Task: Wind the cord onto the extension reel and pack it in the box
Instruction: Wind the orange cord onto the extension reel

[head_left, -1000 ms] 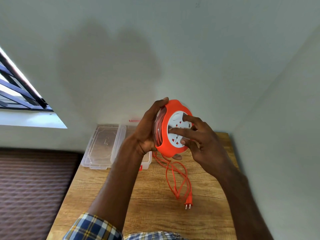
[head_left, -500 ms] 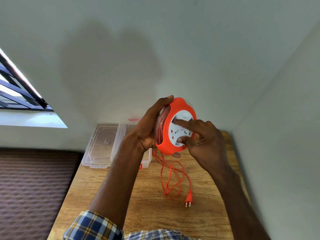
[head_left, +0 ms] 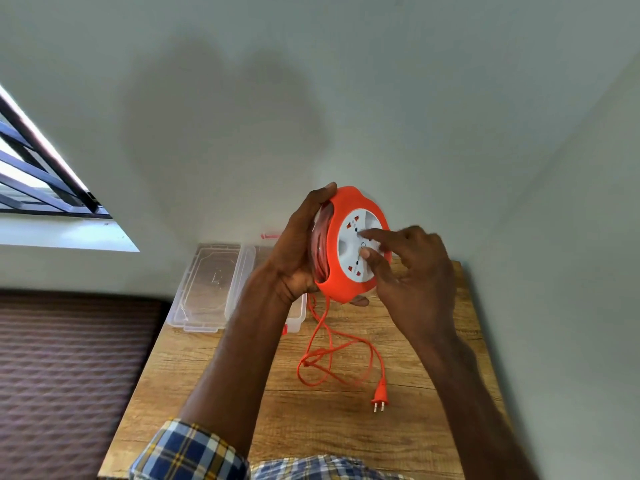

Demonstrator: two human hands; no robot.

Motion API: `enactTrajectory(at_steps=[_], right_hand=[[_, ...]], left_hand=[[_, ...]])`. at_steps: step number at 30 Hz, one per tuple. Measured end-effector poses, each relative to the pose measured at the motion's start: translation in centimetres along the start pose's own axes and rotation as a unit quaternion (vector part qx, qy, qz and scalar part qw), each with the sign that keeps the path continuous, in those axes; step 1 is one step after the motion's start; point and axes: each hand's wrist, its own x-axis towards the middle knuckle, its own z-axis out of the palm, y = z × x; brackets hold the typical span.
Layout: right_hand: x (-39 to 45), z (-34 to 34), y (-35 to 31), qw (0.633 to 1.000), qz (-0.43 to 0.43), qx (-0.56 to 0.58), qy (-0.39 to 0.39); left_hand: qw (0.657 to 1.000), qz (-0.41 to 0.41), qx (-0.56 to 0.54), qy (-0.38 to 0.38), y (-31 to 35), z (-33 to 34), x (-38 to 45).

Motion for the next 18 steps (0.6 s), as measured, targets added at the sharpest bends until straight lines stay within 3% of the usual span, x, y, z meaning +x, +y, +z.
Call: enactTrajectory(at_steps=[3, 5, 10, 18], right_hand=[[0.7, -0.6, 0.8, 0.994, -0.050, 0.001, -0.097], [0.7, -0.9, 0.9, 0.991, -0.065, -0.001, -0.121], [0.4, -0.8, 0.7, 0.990, -0.081, 0.014, -0.119], [0.8, -1.4, 2.1, 0.977, -0.152, 0.048, -0.140]], left_hand=[[1.000, 0.008, -0.007, 0.006, 0.2, -0.5, 0.0], [1.000, 0.006, 0.001, 0.010, 0.3, -0.7, -0.1], [1.000, -0.005, 0.018, 0.011, 0.4, -1.0, -0.2], [0.996, -0.055, 0.029, -0.072, 0.5, -1.0, -0.6]])
